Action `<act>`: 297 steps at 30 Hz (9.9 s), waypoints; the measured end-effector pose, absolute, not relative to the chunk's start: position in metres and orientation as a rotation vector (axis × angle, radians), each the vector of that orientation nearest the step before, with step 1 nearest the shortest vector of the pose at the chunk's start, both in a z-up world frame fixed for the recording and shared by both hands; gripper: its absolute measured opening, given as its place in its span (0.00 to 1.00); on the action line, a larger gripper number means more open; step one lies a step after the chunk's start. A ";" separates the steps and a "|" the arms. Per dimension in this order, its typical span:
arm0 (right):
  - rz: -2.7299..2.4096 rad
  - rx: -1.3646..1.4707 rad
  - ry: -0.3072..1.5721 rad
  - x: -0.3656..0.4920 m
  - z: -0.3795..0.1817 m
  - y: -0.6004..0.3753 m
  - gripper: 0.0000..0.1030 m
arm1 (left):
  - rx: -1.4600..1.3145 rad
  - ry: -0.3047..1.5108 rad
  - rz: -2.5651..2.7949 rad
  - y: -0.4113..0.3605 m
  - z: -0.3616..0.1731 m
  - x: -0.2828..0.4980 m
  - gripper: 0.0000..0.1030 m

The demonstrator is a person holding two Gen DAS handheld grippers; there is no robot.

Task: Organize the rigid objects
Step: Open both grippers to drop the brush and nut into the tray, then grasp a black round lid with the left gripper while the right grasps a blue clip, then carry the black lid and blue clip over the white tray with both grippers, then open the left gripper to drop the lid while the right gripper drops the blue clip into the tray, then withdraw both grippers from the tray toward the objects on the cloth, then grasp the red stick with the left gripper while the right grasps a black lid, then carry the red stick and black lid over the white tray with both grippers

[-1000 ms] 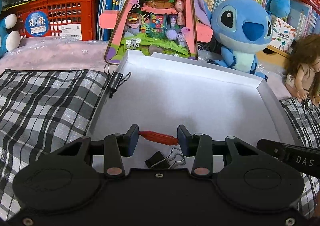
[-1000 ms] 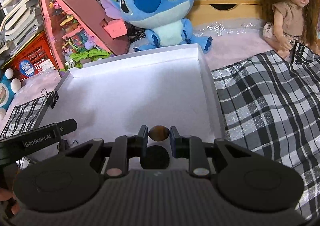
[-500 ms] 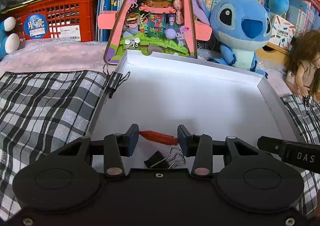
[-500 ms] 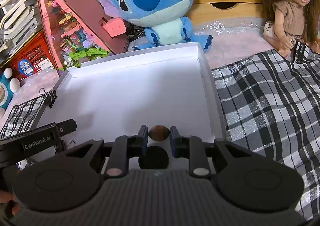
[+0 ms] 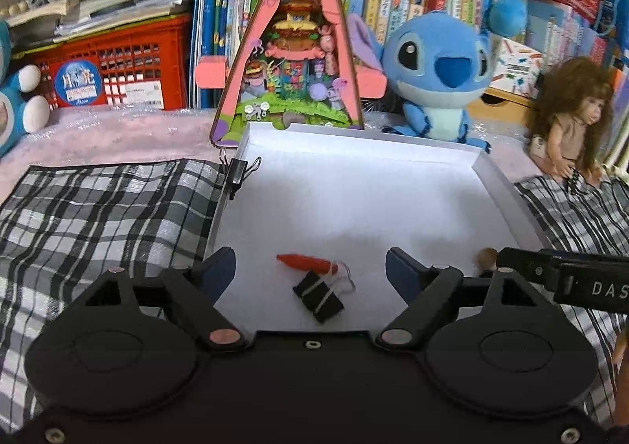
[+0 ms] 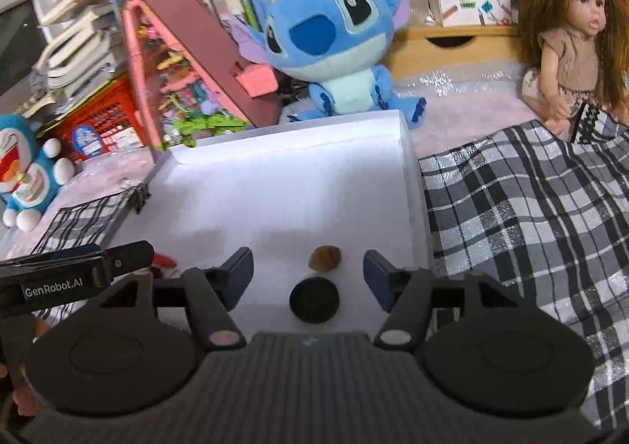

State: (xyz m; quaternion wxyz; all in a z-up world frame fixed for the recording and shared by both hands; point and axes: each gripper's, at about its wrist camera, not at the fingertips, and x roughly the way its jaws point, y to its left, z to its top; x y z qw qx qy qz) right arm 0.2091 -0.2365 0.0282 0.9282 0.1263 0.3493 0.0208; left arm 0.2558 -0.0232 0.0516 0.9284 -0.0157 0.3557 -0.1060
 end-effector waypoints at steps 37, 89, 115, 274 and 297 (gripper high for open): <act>0.182 -0.013 0.474 0.022 0.006 -0.205 0.92 | -0.032 0.577 -0.254 0.004 0.012 0.056 0.86; 0.074 -0.039 0.533 -0.004 -0.022 -0.214 0.19 | 0.053 0.546 -0.325 -0.016 0.000 0.025 0.29; 0.042 0.093 0.537 0.067 0.027 -0.239 0.19 | -0.017 0.529 -0.294 -0.010 0.065 0.125 0.29; 0.129 -0.072 0.465 -0.014 -0.028 -0.190 0.66 | 0.004 0.588 -0.165 0.002 -0.003 0.051 0.62; 0.124 0.071 0.472 0.027 0.008 -0.205 0.33 | -0.042 0.591 -0.199 -0.003 0.039 0.103 0.40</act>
